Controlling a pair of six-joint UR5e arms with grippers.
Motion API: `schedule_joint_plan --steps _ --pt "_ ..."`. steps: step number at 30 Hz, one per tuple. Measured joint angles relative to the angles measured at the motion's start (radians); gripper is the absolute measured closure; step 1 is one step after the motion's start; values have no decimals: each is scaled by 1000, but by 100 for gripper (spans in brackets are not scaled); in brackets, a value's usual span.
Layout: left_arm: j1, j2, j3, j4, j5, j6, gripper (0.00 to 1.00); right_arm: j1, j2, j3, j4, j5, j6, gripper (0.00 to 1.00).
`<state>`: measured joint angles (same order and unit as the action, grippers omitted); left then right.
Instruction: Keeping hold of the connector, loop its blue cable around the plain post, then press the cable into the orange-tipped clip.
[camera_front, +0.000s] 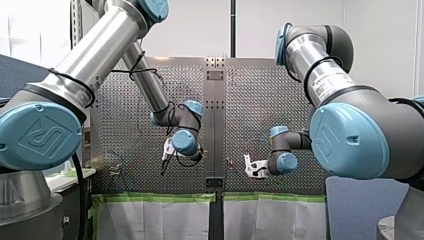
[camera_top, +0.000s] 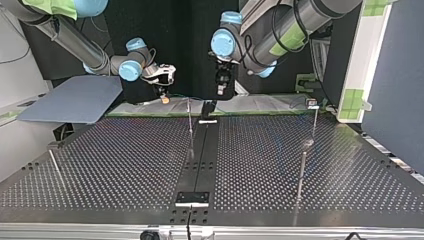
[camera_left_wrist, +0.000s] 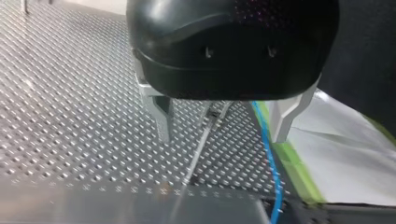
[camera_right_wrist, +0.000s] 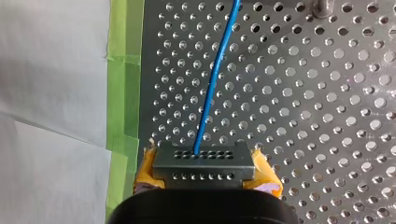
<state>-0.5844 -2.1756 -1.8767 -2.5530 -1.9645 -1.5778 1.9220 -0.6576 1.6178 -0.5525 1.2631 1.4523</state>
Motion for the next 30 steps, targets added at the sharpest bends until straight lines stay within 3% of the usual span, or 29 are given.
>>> schedule_joint_plan --steps 7,13,24,30 --pt "-2 -10 38 30 67 -17 0 0 0 0 0 -1 3 100" --pt "-8 -60 81 23 124 -53 0 -1 0 0 2 -1 4 100" --pt "-16 -163 170 21 163 -95 0 -2 0 -1 3 -1 4 100" --pt "-22 -218 211 -3 153 -104 0 -1 0 -1 0 -1 4 100"
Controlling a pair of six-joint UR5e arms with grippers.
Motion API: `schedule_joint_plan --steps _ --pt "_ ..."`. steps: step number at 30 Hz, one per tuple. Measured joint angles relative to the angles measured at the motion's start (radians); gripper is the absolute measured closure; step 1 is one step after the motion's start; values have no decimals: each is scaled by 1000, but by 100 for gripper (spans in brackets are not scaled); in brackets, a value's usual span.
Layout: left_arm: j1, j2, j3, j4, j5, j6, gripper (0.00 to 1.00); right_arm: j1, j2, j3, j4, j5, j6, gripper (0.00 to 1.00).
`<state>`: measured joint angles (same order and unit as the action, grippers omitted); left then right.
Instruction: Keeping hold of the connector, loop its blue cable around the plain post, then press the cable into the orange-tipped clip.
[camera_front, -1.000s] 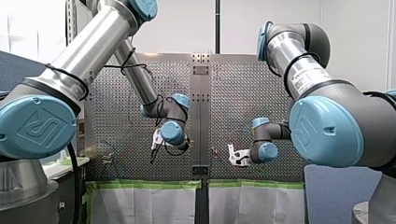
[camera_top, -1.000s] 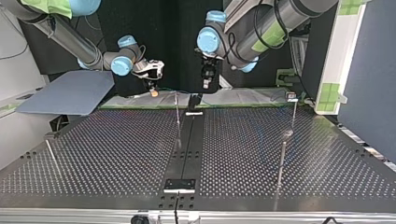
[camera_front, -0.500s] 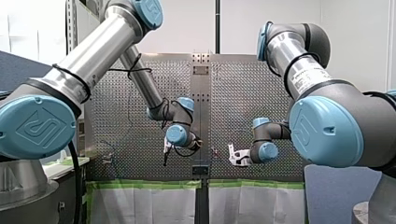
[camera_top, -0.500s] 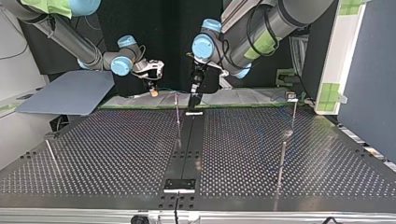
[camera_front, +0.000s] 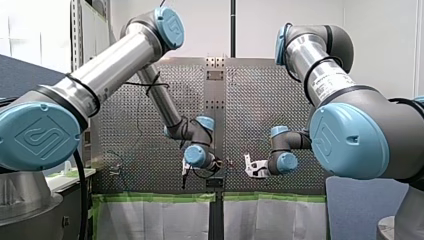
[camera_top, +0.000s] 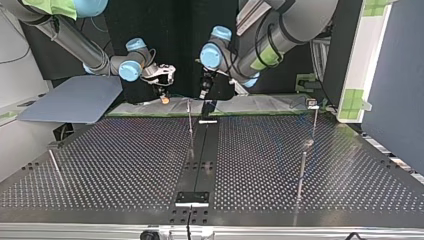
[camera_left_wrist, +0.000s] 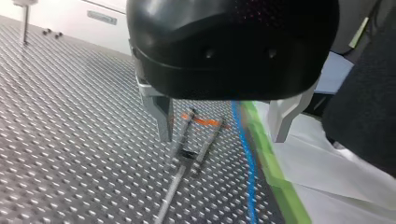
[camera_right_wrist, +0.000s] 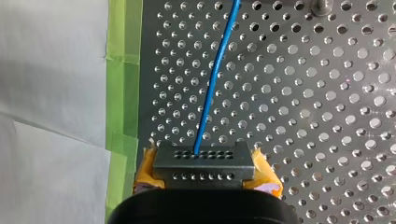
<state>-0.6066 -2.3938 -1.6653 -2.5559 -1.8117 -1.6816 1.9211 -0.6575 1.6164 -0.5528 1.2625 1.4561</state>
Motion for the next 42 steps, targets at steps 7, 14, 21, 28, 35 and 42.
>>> schedule_joint_plan --steps 7,14,21,28,35,42 --pt "-2 -65 28 -15 -23 -1 0 1 0 0 0 0 0 100" --pt "-7 -94 30 -34 -62 27 0 2 0 0 1 0 0 100" --pt "-16 -95 30 -91 -129 94 0 2 0 0 1 0 0 100" --pt "-28 -77 31 -116 -204 167 0 2 0 0 2 0 0 100" --pt "-48 -21 30 -141 -250 191 0 2 0 0 1 -2 2 100" --pt "-66 27 29 -138 -241 208 0 3 0 0 -5 -5 5 100"
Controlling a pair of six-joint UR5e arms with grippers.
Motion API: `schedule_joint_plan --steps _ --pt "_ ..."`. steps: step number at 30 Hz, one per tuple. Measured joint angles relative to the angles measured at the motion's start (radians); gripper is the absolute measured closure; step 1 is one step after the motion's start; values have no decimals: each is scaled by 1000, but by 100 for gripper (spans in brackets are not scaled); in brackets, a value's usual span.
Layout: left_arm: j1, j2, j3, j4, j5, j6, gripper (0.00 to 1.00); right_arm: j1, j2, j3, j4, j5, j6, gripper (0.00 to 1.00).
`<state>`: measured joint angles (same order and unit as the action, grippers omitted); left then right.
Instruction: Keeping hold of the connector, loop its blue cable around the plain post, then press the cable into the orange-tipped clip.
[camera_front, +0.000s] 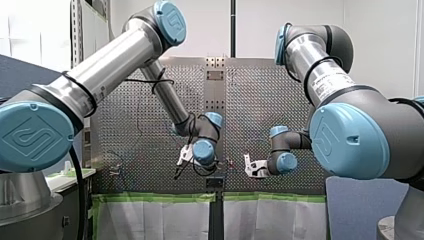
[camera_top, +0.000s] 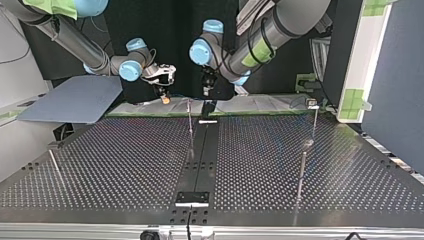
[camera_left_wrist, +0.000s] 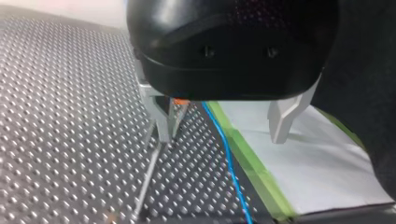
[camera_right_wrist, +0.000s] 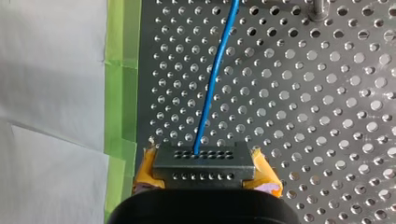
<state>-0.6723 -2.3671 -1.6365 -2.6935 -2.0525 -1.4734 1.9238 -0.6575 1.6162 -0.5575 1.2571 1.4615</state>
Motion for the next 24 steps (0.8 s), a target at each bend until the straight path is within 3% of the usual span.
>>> schedule_joint_plan --steps 11,16,24 --pt "-20 4 0 21 39 -22 0 0 0 0 -4 -5 5 100" --pt "-28 4 0 21 65 -55 0 0 0 0 -5 -5 5 100" --pt "-33 4 0 21 71 -73 0 -1 0 0 -3 -5 5 100"
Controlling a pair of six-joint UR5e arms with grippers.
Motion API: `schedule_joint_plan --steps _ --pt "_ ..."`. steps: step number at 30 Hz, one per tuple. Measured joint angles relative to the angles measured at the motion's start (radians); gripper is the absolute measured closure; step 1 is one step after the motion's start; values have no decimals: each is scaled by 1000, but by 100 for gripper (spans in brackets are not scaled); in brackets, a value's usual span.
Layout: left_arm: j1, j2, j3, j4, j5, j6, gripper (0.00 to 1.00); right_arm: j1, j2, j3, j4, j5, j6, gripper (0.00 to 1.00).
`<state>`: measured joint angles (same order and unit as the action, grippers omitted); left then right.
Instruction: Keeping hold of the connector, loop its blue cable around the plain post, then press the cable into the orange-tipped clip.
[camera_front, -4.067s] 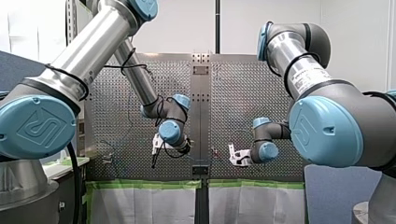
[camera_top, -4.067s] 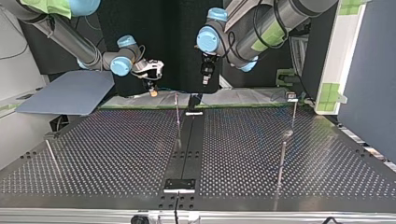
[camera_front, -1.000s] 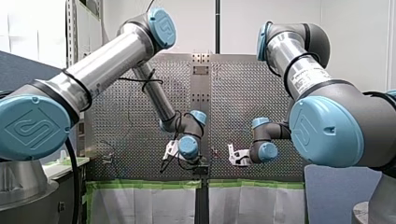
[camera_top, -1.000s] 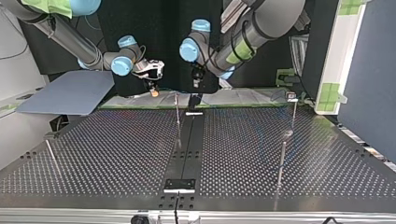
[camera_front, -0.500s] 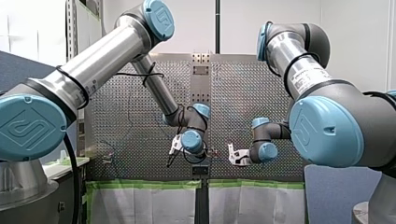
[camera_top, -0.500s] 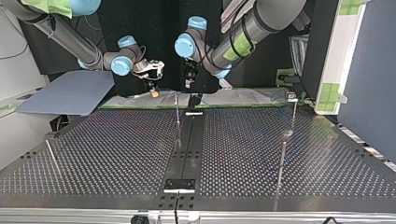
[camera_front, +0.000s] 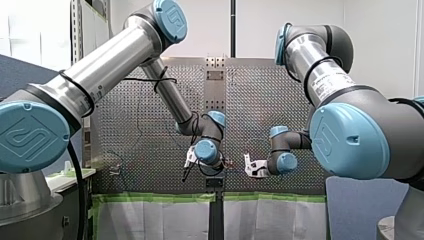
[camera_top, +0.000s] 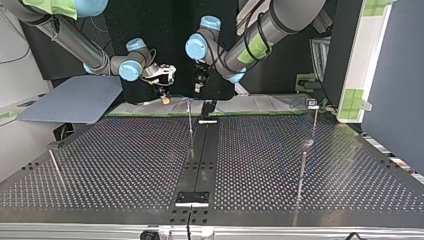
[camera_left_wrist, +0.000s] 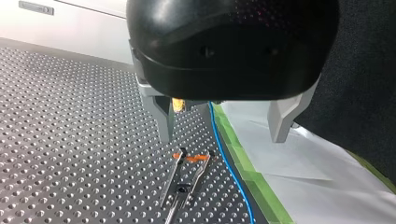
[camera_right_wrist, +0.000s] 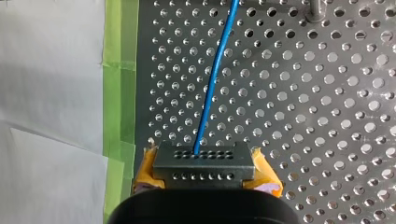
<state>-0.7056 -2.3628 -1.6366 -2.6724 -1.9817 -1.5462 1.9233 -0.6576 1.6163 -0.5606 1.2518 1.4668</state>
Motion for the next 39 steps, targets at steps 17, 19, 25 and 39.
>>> schedule_joint_plan --steps 17,19,25,39 --pt "-4 0 0 1 -1 -9 0 0 0 0 -1 0 -1 100" --pt "-4 0 0 0 -3 -12 0 0 0 0 -1 1 -3 100" --pt "-4 0 -1 -1 -44 -28 0 -9 -1 1 12 30 -31 100" --pt "7 -2 -1 -8 -45 -76 0 -8 -64 76 21 65 -99 100"
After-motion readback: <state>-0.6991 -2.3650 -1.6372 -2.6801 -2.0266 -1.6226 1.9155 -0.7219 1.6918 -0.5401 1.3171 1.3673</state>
